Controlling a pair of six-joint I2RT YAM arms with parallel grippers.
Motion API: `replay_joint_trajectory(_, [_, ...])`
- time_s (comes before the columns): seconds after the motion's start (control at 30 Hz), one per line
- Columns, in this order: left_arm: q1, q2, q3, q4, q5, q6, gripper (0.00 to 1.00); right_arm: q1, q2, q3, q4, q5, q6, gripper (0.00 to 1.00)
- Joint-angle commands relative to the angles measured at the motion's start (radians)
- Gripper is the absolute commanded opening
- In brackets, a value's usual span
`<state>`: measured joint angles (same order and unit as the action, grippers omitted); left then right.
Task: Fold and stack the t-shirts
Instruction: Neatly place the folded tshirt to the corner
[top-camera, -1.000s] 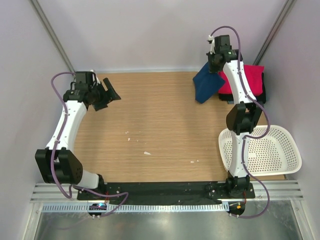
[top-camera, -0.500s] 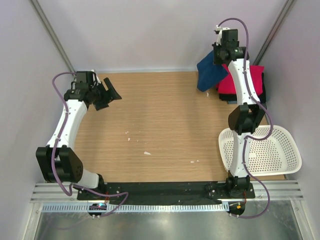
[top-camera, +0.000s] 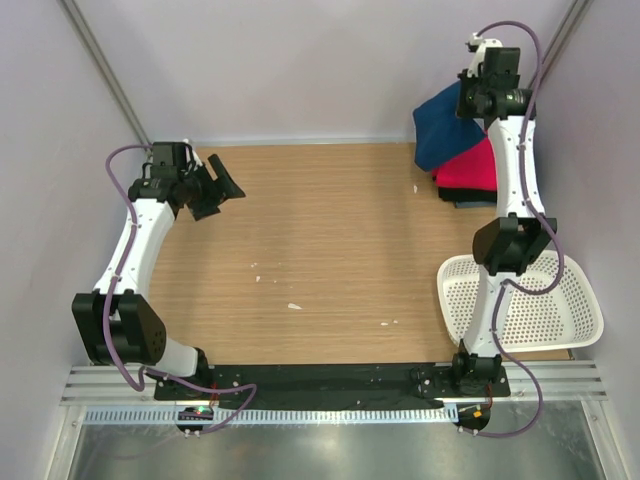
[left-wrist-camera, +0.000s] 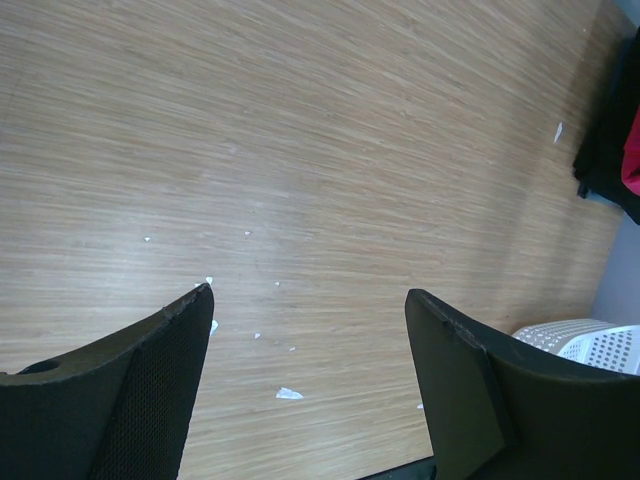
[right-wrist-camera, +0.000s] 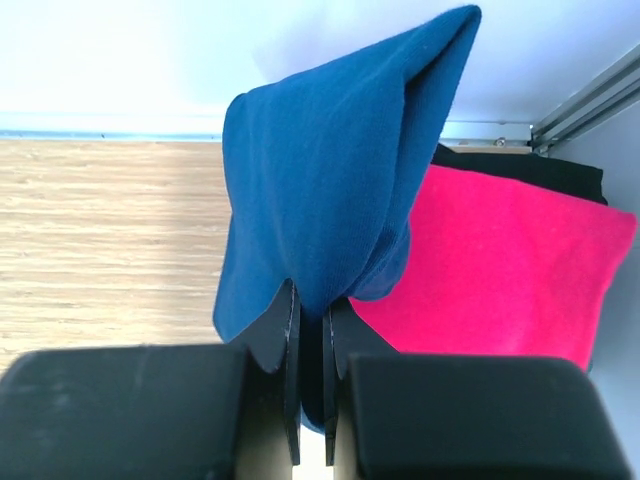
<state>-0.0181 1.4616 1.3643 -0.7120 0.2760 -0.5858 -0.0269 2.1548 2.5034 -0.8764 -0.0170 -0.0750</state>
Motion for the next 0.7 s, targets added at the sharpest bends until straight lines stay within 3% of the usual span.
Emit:
replay_joint_trajectory(0.0, [0.006, 0.008, 0.019, 0.036, 0.032, -0.014, 0.79, -0.062, -0.075, -0.024, 0.089, -0.099, 0.012, 0.01])
replay_joint_trajectory(0.17, [0.006, 0.008, 0.010, 0.037, 0.034, -0.023, 0.78, -0.166, -0.036, -0.119, 0.117, -0.131, 0.024, 0.01])
replay_joint_trajectory(0.4, [0.006, -0.007, -0.022, 0.037, 0.020, -0.035, 0.78, -0.252, 0.019, -0.179, 0.155, -0.225, -0.086, 0.01])
replay_joint_trajectory(0.67, [0.006, -0.003, -0.016, 0.013, 0.006, -0.029, 0.78, -0.314, 0.122, -0.170, 0.168, -0.130, -0.109, 0.01])
